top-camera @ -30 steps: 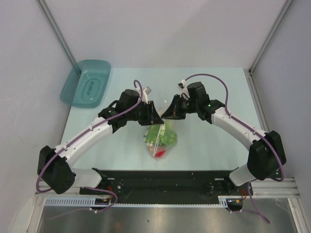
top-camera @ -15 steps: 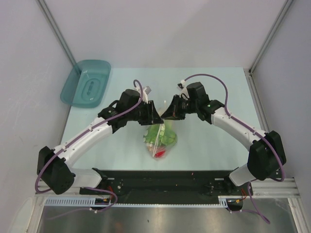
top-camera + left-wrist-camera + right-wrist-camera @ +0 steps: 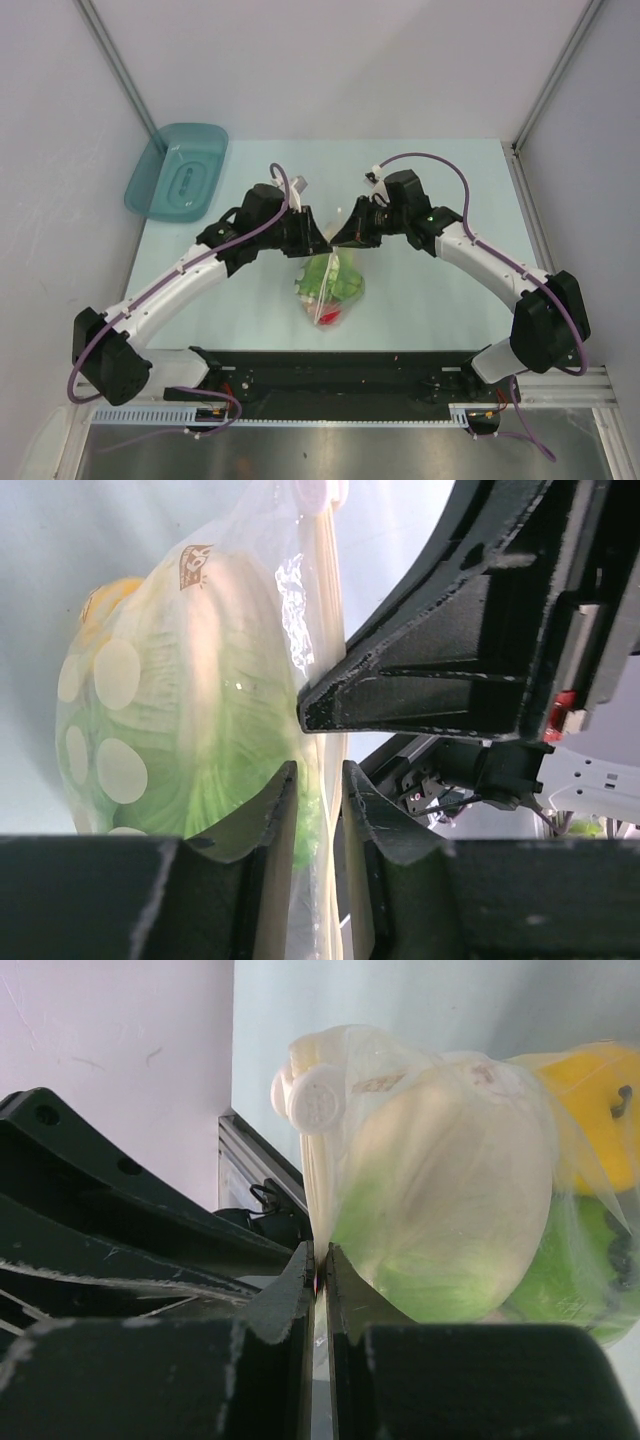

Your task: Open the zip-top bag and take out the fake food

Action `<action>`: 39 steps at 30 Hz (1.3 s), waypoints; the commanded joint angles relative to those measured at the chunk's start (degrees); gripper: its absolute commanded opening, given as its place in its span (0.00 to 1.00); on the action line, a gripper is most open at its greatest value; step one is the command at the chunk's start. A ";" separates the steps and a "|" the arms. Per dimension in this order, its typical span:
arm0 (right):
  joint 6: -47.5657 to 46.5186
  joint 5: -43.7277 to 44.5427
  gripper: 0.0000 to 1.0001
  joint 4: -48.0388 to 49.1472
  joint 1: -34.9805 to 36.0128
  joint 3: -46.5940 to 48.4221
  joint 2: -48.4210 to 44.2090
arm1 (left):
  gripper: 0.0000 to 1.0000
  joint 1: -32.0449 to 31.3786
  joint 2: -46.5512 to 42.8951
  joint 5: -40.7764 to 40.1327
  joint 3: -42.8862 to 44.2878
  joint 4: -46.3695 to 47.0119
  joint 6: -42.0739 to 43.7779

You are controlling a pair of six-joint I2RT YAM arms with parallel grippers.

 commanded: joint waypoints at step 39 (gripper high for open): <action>-3.85 6.53 0.21 -8.56 3.30 0.72 -3.56 | 0.00 -3.30 3.08 -1.74 3.91 -2.10 0.69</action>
